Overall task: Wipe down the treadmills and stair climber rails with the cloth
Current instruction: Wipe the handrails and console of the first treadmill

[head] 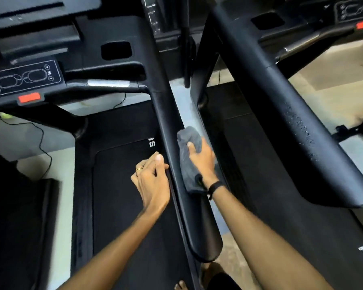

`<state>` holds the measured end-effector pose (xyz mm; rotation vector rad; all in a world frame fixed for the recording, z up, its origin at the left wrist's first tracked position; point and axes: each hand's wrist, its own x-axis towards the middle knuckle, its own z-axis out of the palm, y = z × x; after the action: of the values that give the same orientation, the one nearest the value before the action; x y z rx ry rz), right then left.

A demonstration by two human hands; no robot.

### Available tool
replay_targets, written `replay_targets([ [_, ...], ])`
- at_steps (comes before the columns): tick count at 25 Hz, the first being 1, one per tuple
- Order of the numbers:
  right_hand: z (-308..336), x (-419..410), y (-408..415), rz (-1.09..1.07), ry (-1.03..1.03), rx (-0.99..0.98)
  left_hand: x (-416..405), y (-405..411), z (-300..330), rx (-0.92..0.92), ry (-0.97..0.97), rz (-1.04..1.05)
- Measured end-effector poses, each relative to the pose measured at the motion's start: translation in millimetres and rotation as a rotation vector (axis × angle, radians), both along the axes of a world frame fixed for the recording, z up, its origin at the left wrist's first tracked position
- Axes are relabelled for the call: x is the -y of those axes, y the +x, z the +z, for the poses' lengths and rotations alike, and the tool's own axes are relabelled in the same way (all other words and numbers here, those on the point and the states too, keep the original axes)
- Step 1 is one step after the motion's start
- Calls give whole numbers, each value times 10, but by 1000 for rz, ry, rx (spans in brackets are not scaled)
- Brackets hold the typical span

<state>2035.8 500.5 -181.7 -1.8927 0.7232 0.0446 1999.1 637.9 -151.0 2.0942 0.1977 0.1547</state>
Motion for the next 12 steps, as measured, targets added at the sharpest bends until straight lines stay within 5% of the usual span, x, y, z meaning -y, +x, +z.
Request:
replay_targets([
  [3,-128,188,-20,-129,455,-8,-13,104,18,2,78,-27],
  [5,-150,201,-309,-156,513,-113,-35,170,36,-4,127,-79],
  [8,-110,116,-830,-115,269,-372,-1,303,62,-7,125,-130],
  [12,264,-417,-1119,38,-350,-329,57,614,51,14,57,-150],
])
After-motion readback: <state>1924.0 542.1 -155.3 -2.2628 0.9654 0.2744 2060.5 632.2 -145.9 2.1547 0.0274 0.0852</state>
